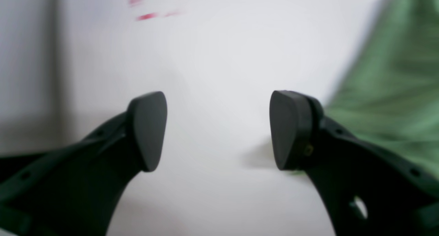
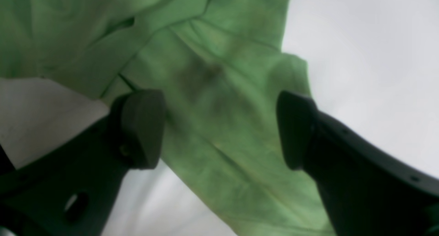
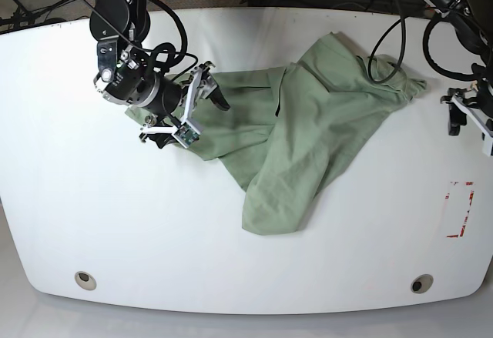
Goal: Fold the T-shirt properly
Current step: 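Move the right gripper onto the shirt body and grasp the fabric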
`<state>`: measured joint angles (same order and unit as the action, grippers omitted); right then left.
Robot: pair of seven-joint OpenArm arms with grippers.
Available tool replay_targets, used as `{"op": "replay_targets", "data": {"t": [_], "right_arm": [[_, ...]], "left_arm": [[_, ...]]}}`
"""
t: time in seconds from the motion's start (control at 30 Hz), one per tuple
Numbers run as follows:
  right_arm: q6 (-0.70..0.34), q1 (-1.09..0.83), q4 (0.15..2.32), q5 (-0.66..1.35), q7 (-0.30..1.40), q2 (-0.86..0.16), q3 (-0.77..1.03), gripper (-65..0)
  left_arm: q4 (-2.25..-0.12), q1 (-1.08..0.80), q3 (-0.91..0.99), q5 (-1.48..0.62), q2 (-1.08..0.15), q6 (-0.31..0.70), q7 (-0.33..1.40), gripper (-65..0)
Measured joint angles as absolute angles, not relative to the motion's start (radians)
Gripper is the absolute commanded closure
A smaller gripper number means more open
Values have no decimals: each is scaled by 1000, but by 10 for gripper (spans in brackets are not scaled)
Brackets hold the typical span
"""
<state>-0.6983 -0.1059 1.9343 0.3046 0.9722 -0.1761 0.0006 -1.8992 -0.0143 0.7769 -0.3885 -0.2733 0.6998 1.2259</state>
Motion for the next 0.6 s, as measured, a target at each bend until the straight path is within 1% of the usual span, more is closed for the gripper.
{"op": "replay_targets", "data": {"t": [0.23, 0.4, 0.47, 0.6], "right_arm": [[-698, -105, 1932, 305, 976, -172, -162, -482], [-699, -103, 1869, 310, 974, -169, -254, -482], [-696, -101, 1836, 295, 981, -144, -263, -482], [-697, -91, 1789, 299, 977, -78, -263, -482]], "left_arm": [[-1788, -22, 784, -331, -346, 699, 1224, -433], [-1747, -64, 785, -314, -373, 699, 1211, -433], [-1742, -91, 787, -307, -372, 699, 1196, -433], [-1744, -155, 777, -314, -372, 700, 1092, -433]]}}
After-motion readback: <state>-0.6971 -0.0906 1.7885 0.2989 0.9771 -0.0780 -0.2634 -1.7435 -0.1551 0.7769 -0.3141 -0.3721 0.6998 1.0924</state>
